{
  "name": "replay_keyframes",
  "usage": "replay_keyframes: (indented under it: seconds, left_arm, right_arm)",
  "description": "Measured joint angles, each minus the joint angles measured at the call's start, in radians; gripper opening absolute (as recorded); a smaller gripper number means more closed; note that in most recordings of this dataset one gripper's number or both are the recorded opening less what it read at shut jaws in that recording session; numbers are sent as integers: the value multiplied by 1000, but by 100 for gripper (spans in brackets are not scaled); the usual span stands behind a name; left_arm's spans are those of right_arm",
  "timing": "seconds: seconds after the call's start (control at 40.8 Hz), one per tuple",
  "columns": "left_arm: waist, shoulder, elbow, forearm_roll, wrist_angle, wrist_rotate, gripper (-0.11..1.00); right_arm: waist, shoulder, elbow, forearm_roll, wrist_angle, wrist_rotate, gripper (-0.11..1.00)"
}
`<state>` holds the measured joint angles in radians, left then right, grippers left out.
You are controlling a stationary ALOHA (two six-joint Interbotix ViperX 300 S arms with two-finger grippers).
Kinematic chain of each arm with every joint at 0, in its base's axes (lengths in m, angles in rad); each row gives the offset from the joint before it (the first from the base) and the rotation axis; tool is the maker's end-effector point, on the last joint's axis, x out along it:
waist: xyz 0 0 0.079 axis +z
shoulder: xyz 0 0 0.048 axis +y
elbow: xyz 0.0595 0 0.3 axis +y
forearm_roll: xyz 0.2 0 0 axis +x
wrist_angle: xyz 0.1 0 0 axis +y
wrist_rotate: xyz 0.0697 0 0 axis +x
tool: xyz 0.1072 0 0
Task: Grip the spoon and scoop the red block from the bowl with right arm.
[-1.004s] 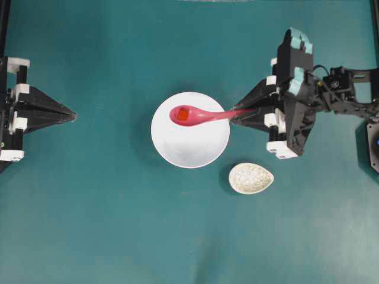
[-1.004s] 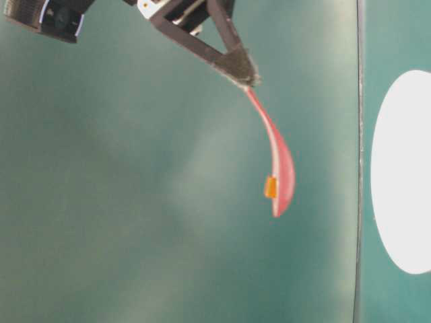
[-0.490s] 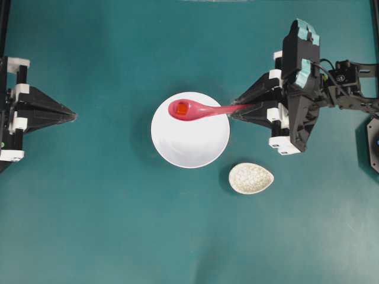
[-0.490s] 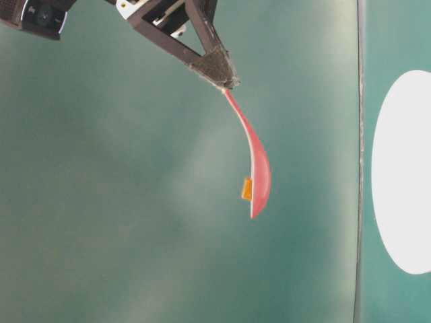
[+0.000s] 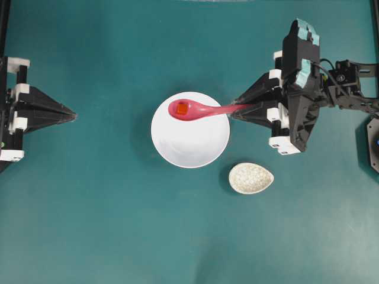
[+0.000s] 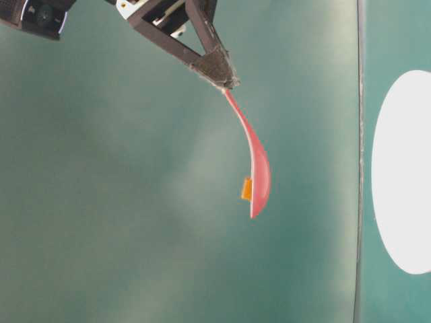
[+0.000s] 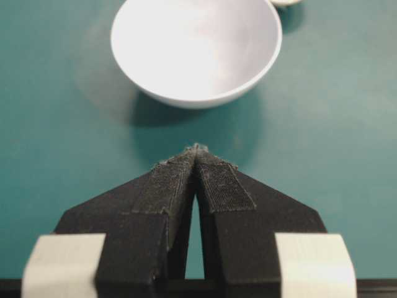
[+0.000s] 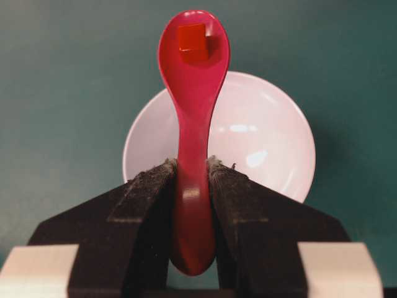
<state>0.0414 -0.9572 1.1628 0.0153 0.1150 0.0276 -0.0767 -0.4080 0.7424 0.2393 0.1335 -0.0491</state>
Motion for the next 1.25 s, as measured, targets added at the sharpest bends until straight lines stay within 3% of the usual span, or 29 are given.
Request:
replay_keyframes:
  seconds: [1.249]
  left_arm:
    - [0,0,0,2,0,-2,0]
  right_arm:
    - [0,0,-2,-2,26,-3,24]
